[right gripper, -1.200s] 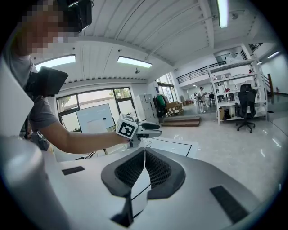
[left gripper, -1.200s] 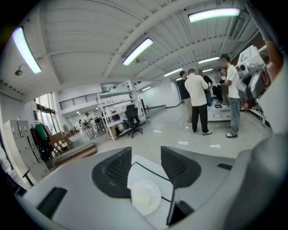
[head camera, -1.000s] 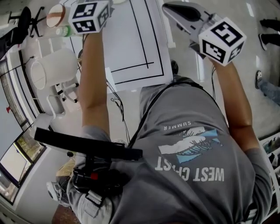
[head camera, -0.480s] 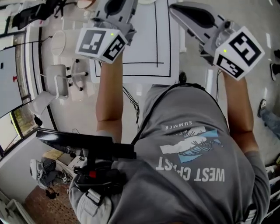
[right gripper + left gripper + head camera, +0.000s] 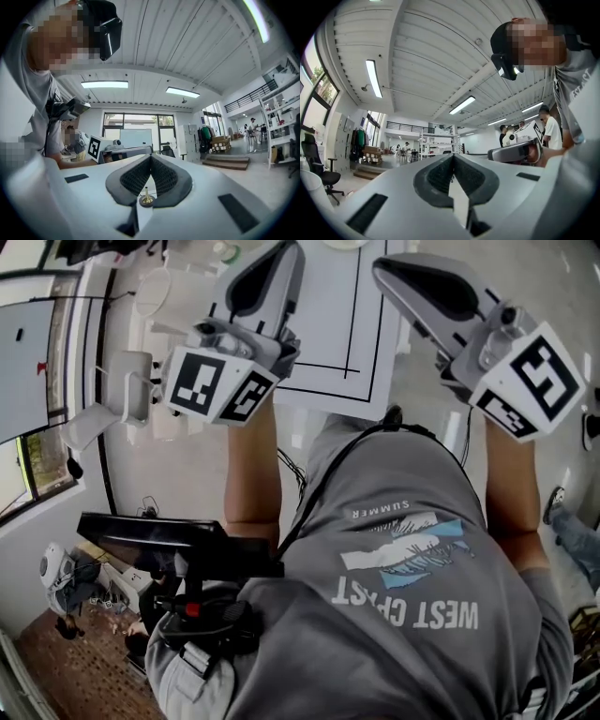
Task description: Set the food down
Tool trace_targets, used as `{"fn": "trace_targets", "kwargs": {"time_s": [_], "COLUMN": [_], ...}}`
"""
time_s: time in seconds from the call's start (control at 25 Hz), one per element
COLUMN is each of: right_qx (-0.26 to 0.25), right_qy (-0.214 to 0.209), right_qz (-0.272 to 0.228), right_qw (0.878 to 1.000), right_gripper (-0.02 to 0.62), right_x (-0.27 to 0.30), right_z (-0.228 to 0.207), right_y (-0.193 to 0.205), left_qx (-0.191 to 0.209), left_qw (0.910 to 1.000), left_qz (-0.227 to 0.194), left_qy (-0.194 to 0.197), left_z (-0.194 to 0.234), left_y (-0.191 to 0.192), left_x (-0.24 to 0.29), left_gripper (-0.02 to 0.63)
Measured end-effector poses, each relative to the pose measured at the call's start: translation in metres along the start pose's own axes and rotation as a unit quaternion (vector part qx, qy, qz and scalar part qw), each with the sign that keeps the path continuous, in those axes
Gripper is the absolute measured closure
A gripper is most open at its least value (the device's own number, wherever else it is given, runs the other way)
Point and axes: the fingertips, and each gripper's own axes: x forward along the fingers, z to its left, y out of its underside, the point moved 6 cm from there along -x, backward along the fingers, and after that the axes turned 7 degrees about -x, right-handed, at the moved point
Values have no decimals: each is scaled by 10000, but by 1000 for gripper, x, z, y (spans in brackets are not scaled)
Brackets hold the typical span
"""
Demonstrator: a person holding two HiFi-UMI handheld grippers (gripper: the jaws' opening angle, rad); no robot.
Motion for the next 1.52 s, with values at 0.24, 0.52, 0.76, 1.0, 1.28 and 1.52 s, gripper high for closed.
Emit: {"fn": "trace_targets", "kwargs": {"time_s": [0.24, 0.52, 0.76, 1.0, 1.28, 1.52], "right_qx": [-115, -266, -365, -371, -431, -410], "right_qy": [-98, -140, 143, 302, 374, 444], "right_qz": [43, 66, 143, 239, 381, 445], "right_qw": [9999, 9995, 9991, 9986, 9976, 9972], "right_gripper": [588, 588, 588, 589, 589, 588], "right_x": [8, 33, 55, 66, 88, 80], "right_z": [28, 75, 130, 180, 190, 238], "right_y": [-13, -28, -35, -28, -35, -28], "left_qx": [94, 164, 119, 83, 31, -41], "left_qw": [9999, 9996, 9997, 9993, 9988, 9984], "left_qz": [-58, -192, -213, -244, -343, -333], "left_qy": [-80, -149, 75, 254, 349, 450], "left_z": [-14, -11, -15, -17, 2, -20], "left_y": [-13, -31, -39, -34, -44, -35], "left_x": [-34, -92, -147, -195, -208, -248], "left_gripper": [598, 598, 598, 598, 598, 598]}}
